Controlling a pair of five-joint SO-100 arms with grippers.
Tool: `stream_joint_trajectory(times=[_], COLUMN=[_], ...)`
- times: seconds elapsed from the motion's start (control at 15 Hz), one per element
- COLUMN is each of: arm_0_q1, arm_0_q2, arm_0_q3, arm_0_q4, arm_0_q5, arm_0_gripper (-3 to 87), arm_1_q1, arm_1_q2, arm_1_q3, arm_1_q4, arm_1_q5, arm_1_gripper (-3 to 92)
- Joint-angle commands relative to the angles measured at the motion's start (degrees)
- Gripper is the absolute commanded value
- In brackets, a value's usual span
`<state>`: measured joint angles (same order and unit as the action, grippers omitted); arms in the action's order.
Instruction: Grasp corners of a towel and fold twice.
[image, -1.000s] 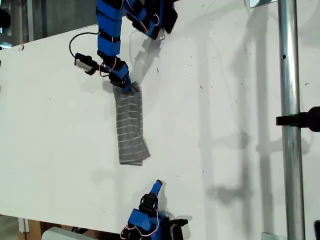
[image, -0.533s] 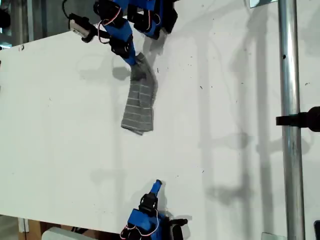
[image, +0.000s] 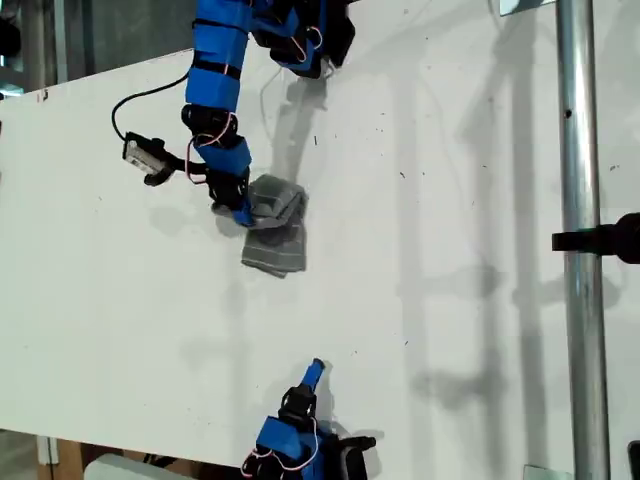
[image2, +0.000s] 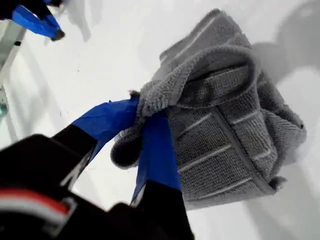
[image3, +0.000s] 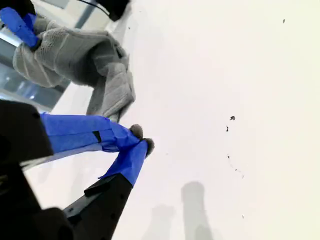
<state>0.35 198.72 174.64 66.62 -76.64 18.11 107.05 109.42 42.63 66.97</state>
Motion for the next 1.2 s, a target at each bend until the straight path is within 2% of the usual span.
stream_joint_trajectory(times=[0.0, 0.2, 0.27, 0.33, 0.4, 0.53, 0.6, 0.67, 0.8, 0.87, 0.93, 1.07, 1.13], arm_0_q1=[0.4, 0.2, 0.1, 0.0, -0.2, -0.1, -0.1, -0.2, -0.4, -0.6, -0.7, -1.1, -1.4], arm_0_q2=[0.4, 0.4, 0.4, 0.4, 0.4, 0.4, 0.4, 0.4, 0.4, 0.4, 0.4, 0.4, 0.4], arm_0_q3=[-0.6, -0.2, -0.1, 0.0, 0.1, 0.4, 0.5, 0.5, 1.1, 2.2, 3.3, 4.1, 4.2], arm_0_q4=[-1.7, -1.8, -1.9, -2.0, -1.9, -1.8, -1.8, -1.8, -1.2, -0.7, -0.1, 1.1, 1.2], arm_0_q5=[-0.5, -0.5, -0.4, -0.4, -0.5, -1.0, -0.9, -0.8, -1.1, -2.9, -4.1, -3.2, -3.0], arm_0_gripper=[-2.1, -2.1, -2.1, -2.1, -1.8, -0.6, -0.6, -0.5, 1.3, 4.6, 8.4, 6.1, 5.0], arm_1_q1=[1.0, 1.4, 1.8, 2.2, 2.0, 1.8, 2.1, 1.9, 3.3, 3.9, 4.1, 3.3, 2.4], arm_1_q2=[-0.6, -8.9, -13.6, -18.6, -21.8, -23.5, -22.0, -19.2, -11.3, -4.0, 4.6, 23.3, 34.1], arm_1_q3=[-3.2, -3.0, -4.3, -8.3, -12.0, -23.1, -27.2, -28.7, -25.0, -18.4, -9.6, 8.3, 18.1], arm_1_q4=[-8.3, -16.8, -19.1, -18.4, -20.1, -18.6, -18.6, -20.0, -12.7, -8.9, -5.2, 6.1, 10.6], arm_1_q5=[-1.0, -1.0, -0.7, -0.4, -1.5, -1.5, -4.1, -9.8, -9.5, -10.2, -11.2, -10.0, -6.3], arm_1_gripper=[-0.2, 0.4, 3.7, 13.7, 29.3, 38.3, 51.1, 51.5, 51.5, 44.4, 30.5, -0.2, -0.2])
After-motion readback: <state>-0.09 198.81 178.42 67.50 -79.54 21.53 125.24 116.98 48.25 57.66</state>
